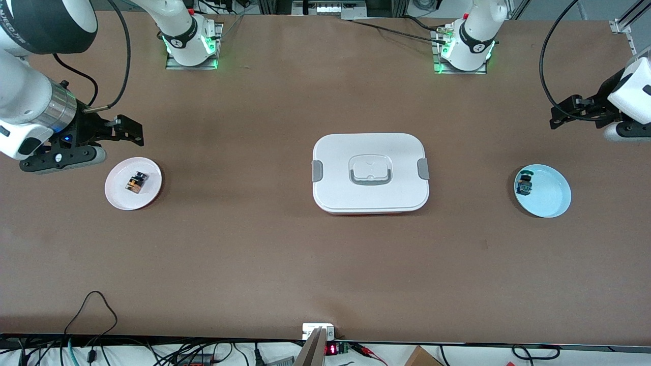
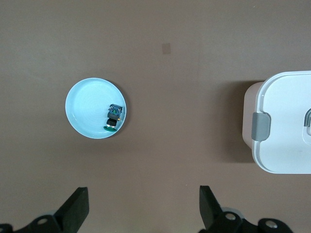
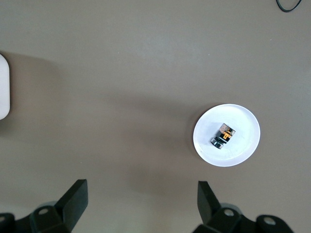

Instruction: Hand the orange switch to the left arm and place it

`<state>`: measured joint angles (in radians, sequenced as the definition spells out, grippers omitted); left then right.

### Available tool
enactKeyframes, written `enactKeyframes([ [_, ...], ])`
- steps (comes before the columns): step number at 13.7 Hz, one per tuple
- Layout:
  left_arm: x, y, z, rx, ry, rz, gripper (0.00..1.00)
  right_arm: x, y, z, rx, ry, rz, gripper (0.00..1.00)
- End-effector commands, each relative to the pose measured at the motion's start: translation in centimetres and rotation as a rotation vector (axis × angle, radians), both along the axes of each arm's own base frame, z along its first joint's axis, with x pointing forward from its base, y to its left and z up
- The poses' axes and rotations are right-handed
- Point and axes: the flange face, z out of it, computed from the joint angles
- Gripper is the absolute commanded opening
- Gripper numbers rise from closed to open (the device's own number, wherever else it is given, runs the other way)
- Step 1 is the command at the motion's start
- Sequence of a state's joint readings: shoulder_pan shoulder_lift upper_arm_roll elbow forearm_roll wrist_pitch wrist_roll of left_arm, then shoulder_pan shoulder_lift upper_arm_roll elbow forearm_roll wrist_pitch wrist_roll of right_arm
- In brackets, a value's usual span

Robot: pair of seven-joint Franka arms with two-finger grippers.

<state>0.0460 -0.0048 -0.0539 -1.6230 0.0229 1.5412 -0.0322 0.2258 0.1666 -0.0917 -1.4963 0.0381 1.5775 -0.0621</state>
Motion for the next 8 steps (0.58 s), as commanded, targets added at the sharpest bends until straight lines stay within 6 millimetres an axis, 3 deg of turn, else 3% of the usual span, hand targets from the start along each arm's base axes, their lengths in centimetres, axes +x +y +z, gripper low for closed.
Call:
enactKeyframes([
  [1,0.35,-0.05,0.59,-0.017,-0.006,-0.01,1.0,0.12,-0.11,0.36,0.016,0.002,0.012,1.0],
  [8,0.35,-0.12,0.52,-0.015,-0.005,-0.011,1.0,0.2,-0.34,0.28,0.024,0.001,0.054,1.0],
])
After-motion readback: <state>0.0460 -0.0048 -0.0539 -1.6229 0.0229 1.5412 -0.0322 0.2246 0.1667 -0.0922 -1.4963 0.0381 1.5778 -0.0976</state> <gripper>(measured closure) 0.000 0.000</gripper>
